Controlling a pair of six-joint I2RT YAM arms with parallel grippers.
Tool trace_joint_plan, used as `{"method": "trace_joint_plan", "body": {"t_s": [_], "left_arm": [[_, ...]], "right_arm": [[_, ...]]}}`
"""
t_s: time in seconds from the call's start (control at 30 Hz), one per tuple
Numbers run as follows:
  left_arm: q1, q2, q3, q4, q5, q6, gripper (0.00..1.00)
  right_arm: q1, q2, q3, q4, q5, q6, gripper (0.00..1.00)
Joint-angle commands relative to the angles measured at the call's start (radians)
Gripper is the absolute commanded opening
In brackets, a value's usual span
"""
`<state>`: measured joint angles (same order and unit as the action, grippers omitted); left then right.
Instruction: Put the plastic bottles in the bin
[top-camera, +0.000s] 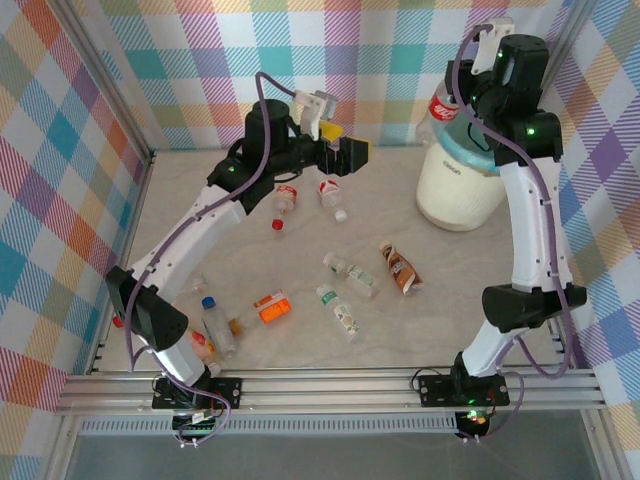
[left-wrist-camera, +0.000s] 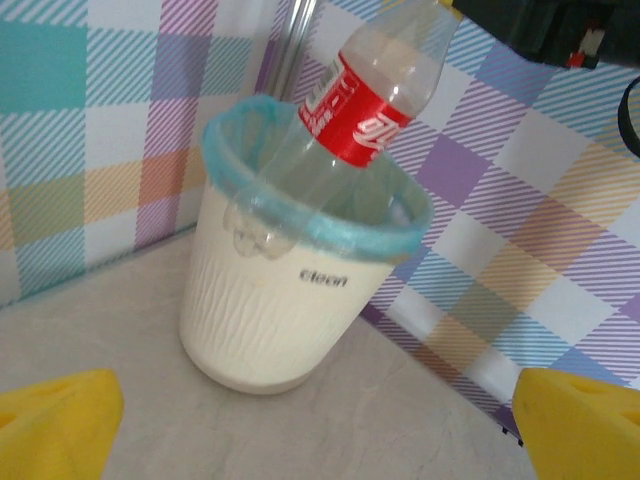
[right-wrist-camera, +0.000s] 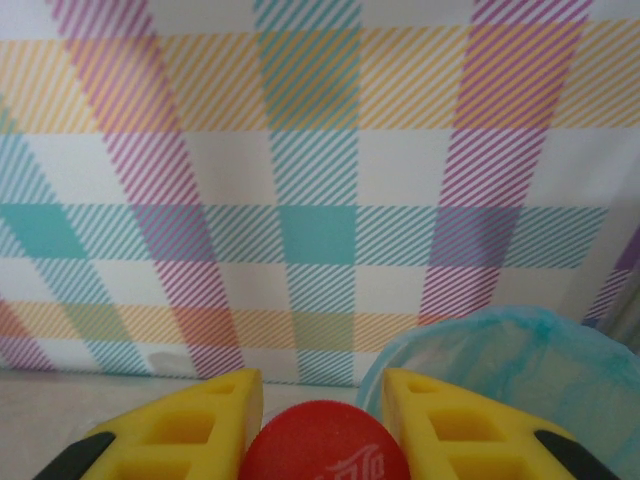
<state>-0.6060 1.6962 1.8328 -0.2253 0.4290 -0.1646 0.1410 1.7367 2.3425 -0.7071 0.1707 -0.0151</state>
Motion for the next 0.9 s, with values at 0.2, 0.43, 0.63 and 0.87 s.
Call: {"method": "trace_joint_plan", "body": {"t_s": [0.2, 0.43, 0.63, 0.87], "left_arm": [[-0.028, 0.035, 0.049, 0.002, 0.036, -0.030, 0.99], [-0.029, 0.043, 0.056, -0.003, 0.034, -0.032, 0.99], [-0.031, 0.046, 0.053, -0.019, 0.037, -0.026, 0.98], [-0.032, 0.051, 0.036, -0.020, 0.040, -0.026, 0.98]], "right_arm": [[-0.038, 0.048, 0.123, 0.095, 0.021, 0.000, 0.00], [-0.037, 0.050, 0.206, 0.089, -0.021, 0.035, 0.00], [-0.060, 0.046, 0.247, 0.094, 0.152, -0.120, 0.00], [-0.104, 0.061, 0.255, 0.002, 0.153, -0.115, 0.00]]}}
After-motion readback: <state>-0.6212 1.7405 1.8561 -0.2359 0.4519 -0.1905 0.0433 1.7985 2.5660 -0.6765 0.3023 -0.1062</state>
